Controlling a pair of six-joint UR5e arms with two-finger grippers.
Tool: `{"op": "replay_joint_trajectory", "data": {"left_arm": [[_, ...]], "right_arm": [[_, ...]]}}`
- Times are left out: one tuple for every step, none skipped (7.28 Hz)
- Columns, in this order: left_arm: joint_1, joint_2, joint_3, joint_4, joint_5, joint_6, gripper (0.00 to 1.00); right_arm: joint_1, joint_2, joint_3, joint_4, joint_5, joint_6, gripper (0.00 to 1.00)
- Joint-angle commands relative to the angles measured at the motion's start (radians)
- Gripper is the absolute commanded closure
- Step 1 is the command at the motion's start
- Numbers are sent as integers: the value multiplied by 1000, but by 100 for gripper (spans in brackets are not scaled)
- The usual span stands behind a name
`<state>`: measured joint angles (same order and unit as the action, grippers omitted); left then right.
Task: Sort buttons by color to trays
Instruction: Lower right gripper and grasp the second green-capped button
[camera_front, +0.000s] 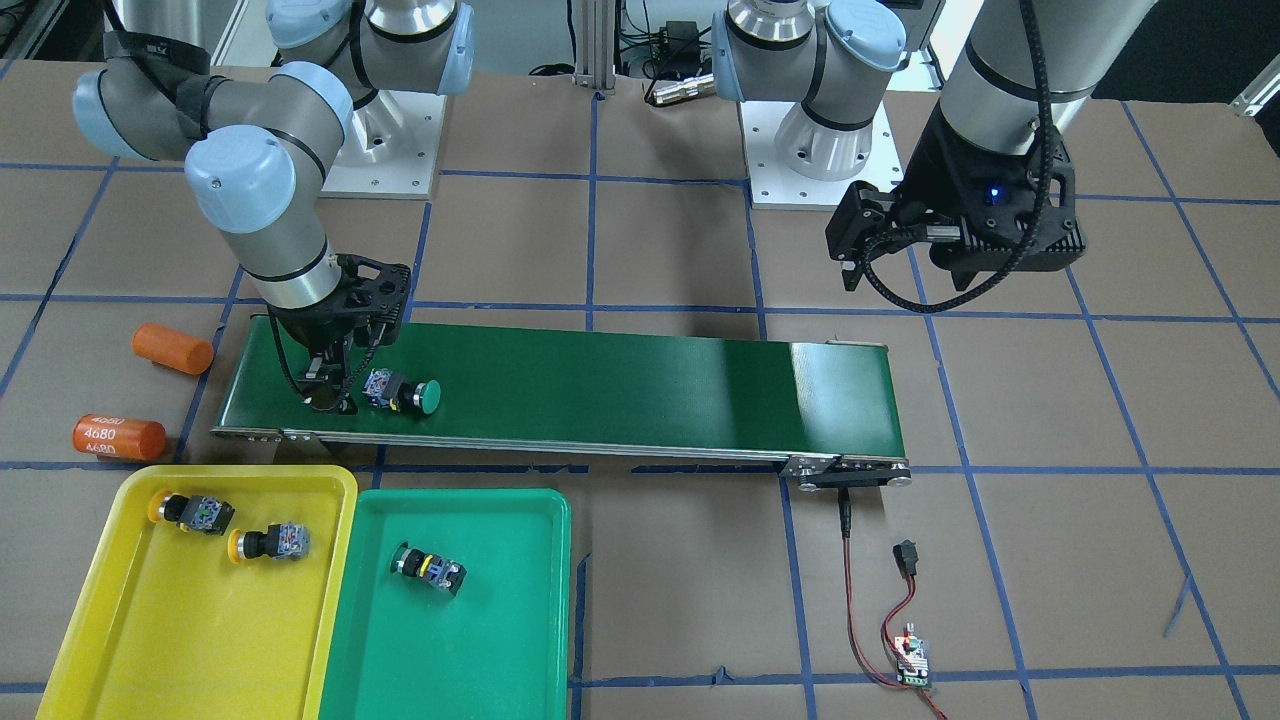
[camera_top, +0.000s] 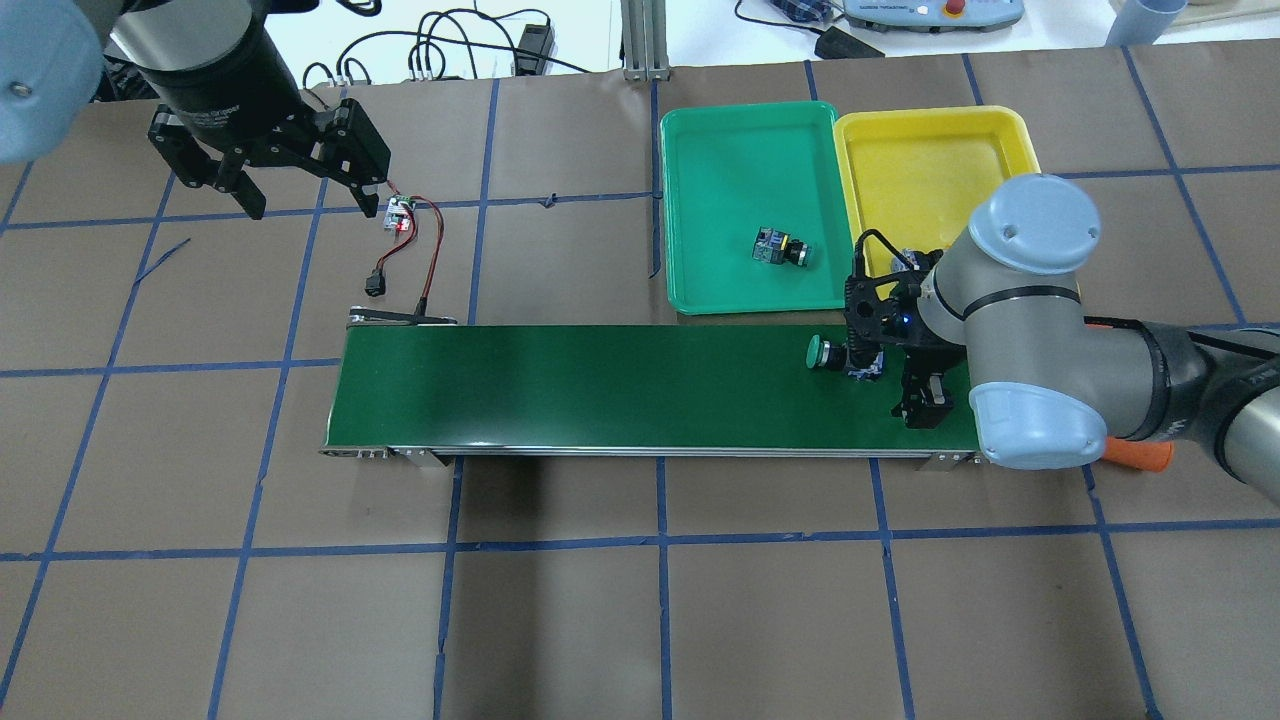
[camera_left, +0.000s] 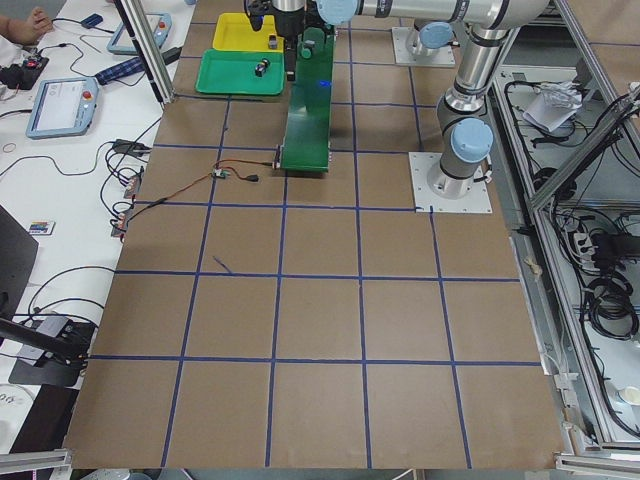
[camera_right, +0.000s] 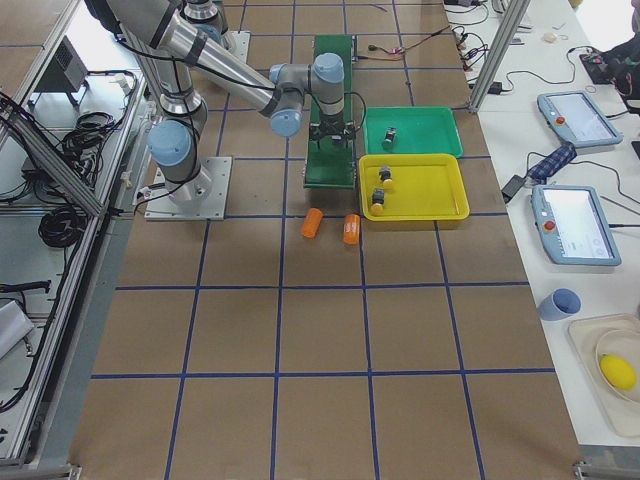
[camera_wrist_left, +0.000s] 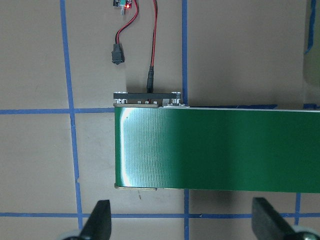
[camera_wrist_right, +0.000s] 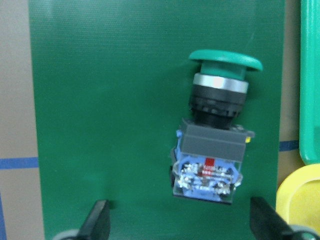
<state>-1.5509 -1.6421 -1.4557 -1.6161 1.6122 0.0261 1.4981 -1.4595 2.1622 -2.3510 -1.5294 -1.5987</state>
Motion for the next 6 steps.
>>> {"op": "replay_joint_trajectory", "data": {"left_arm": [[0, -13, 5, 4, 2, 0, 0], [0, -12, 15, 4, 0, 0, 0], [0, -13, 14, 4, 2, 0, 0], [0, -15, 12, 4, 0, 0, 0], [0, -16, 15, 4, -2, 0, 0], [0, -12, 11, 4, 0, 0, 0]], "right_arm": [[2, 1, -1, -2, 2, 6, 0], [2, 2, -1, -2, 2, 6, 0], [2, 2, -1, -2, 3, 6, 0], [2, 2, -2, -2, 6, 6, 0], [2, 2, -2, -2, 6, 3, 4], [2, 1, -2, -2, 5, -6, 33]]}}
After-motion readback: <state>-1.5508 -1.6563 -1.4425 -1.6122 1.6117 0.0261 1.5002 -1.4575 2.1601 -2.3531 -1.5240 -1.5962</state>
